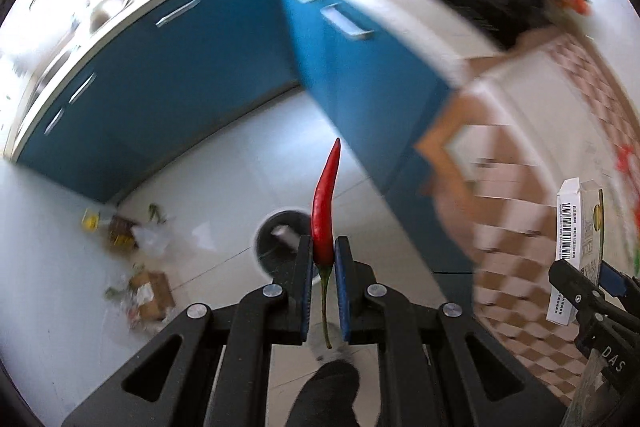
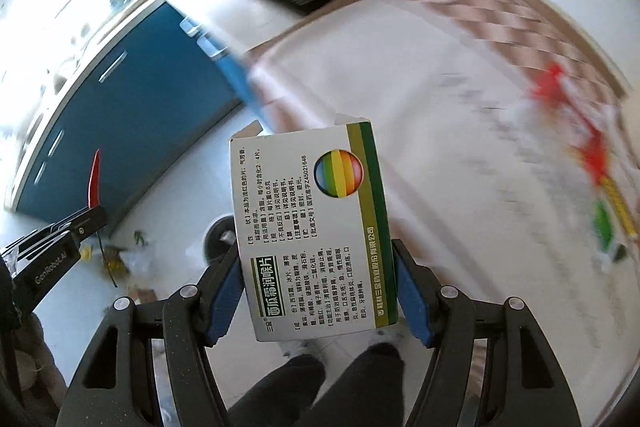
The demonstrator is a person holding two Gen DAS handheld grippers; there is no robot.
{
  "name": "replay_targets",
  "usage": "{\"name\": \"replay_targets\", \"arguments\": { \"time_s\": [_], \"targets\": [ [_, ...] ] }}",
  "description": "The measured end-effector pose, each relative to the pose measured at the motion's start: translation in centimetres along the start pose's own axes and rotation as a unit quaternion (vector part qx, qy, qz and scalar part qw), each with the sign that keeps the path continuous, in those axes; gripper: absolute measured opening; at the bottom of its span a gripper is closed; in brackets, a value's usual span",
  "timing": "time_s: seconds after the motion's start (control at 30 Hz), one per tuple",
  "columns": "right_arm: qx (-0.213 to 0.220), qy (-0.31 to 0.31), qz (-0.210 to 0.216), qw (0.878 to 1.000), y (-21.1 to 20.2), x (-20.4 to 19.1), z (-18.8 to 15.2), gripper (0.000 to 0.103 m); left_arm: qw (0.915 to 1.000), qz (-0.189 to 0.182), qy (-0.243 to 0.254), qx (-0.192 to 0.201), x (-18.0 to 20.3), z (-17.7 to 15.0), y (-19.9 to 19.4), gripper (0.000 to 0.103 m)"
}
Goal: Collect trash
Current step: 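Carry the chili and medicine box to the trash bin and release both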
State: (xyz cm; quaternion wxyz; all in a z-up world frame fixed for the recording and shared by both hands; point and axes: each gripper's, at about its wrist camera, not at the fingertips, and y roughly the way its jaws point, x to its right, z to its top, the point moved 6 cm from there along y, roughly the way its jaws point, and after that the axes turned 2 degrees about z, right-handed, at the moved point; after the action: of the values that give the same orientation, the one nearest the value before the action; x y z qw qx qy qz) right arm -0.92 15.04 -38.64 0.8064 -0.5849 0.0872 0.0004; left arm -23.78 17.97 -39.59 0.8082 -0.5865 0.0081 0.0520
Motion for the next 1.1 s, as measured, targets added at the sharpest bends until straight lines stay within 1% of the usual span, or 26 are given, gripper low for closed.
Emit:
{"name": "replay_targets", "arguments": {
  "time_s": [0.1,0.13,0.2,0.3,0.33,0.37,0.4,0.43,0.57,0.7,0.73,0.87,0.97,1.03,1.07,1.1],
  "targets": [
    [-0.013,-0.025,0.01,1.0,4.2,-5.5,-0.2,0.07,0.9989,0.012,-0.033,-0.032,-5.2,-0.5,4.8,0.008],
    [-0.022,-0.034,0.015,0.999,6.4,-7.6,-0.4,0.07,0.9982,0.013,-0.041,-0.041,-6.2,-0.6,6.0,0.008],
    [-0.037,-0.044,0.021,0.998,10.0,-10.5,-0.9,0.07,0.9961,0.016,-0.057,-0.066,-8.5,-1.3,10.0,0.008],
    [-0.062,-0.059,0.026,0.996,15.8,-13.6,-1.9,0.07,0.9914,0.001,-0.08,-0.104,-10.8,-2.6,16.4,0.008],
    [-0.074,-0.066,0.027,0.995,18.4,-14.6,-2.5,0.07,0.9886,-0.008,-0.09,-0.121,-11.5,-3.3,19.4,0.008],
    [-0.083,-0.07,0.027,0.994,20.6,-15.3,-3.0,0.07,0.9852,-0.024,-0.096,-0.14,-11.8,-4.0,22.1,0.008],
    [-0.094,-0.072,0.031,0.993,22.8,-15.7,-3.5,0.07,0.982,-0.037,-0.105,-0.152,-12.1,-4.4,23.8,0.008],
    [-0.108,-0.074,0.036,0.991,25.6,-16.3,-4.3,0.07,0.9764,-0.054,-0.123,-0.169,-12.5,-5.3,26.8,0.008],
    [-0.152,-0.089,0.039,0.984,35.0,-17.2,-7.2,0.07,0.9614,-0.102,-0.135,-0.217,-12.0,-7.5,35.6,0.008],
    [-0.189,-0.093,0.043,0.977,43.4,-17.0,-9.9,0.07,0.9519,-0.12,-0.133,-0.249,-11.7,-9.3,42.0,0.008],
    [-0.196,-0.089,0.047,0.976,44.9,-16.8,-10.3,0.07,0.9487,-0.124,-0.136,-0.257,-11.7,-10.0,43.8,0.008],
    [-0.22,-0.084,0.058,0.97,50.8,-16.7,-12.2,0.07,0.9409,-0.133,-0.141,-0.278,-11.5,-11.4,47.7,0.008],
    [-0.234,-0.09,0.061,0.966,54.5,-17.3,-13.2,0.07,0.9411,-0.117,-0.142,-0.284,-11.8,-11.9,48.9,0.01],
    [-0.241,-0.093,0.065,0.964,56.2,-17.2,-13.8,0.071,0.9404,-0.116,-0.142,-0.286,-11.8,-12.1,49.2,0.012],
    [-0.243,-0.099,0.073,0.962,56.9,-17.4,-14.1,0.071,0.9404,-0.113,-0.147,-0.285,-12.1,-12.2,49.2,0.014],
    [-0.247,-0.099,0.077,0.961,57.7,-17.5,-14.2,0.072,0.9411,-0.111,-0.151,-0.282,-12.4,-12.2,49.1,0.026]
  ]
}}
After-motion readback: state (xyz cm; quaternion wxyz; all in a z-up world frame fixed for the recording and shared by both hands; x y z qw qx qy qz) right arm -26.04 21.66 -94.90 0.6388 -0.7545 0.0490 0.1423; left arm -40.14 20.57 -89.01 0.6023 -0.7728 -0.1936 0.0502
